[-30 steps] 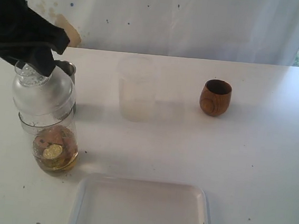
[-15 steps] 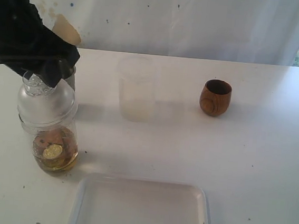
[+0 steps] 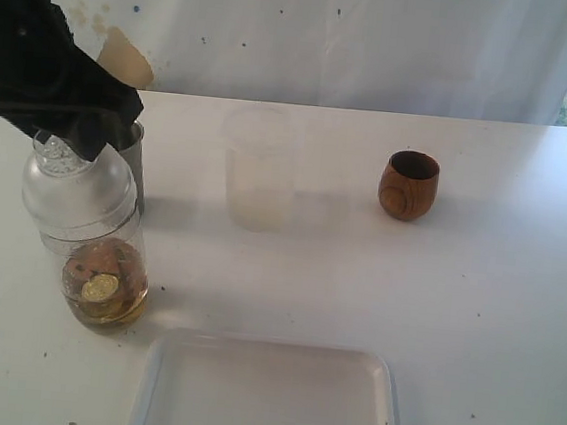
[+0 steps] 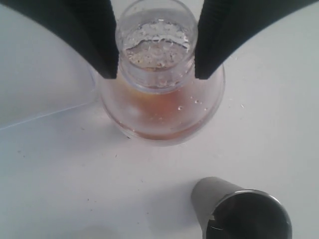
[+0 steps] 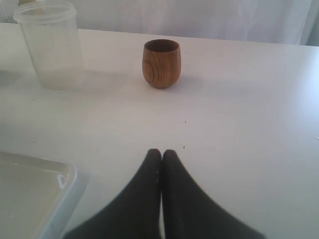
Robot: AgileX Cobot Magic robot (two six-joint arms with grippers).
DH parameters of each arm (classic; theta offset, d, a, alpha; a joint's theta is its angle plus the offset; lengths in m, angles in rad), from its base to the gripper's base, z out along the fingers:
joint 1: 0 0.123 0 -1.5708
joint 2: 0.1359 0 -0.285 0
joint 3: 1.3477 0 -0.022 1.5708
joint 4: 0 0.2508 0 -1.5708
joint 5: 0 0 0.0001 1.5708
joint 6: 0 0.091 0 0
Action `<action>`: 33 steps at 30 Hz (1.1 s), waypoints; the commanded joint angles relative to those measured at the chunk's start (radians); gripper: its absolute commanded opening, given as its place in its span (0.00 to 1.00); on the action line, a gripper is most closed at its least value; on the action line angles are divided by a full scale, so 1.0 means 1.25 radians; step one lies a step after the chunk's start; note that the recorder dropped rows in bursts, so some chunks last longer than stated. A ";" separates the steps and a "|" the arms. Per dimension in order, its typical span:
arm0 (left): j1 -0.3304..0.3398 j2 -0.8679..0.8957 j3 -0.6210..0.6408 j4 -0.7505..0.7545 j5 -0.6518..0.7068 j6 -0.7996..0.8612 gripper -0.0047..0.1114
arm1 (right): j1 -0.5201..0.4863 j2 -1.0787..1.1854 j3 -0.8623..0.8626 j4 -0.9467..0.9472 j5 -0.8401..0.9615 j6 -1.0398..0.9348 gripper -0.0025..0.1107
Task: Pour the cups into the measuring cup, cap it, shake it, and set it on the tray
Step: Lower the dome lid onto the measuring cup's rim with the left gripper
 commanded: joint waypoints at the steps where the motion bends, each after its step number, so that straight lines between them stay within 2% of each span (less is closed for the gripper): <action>1: 0.001 0.001 -0.004 -0.024 -0.001 -0.001 0.04 | -0.004 -0.004 0.004 0.000 0.000 0.000 0.02; 33: 0.001 0.020 -0.004 0.010 -0.001 -0.001 0.04 | -0.004 -0.004 0.004 0.000 0.000 0.000 0.02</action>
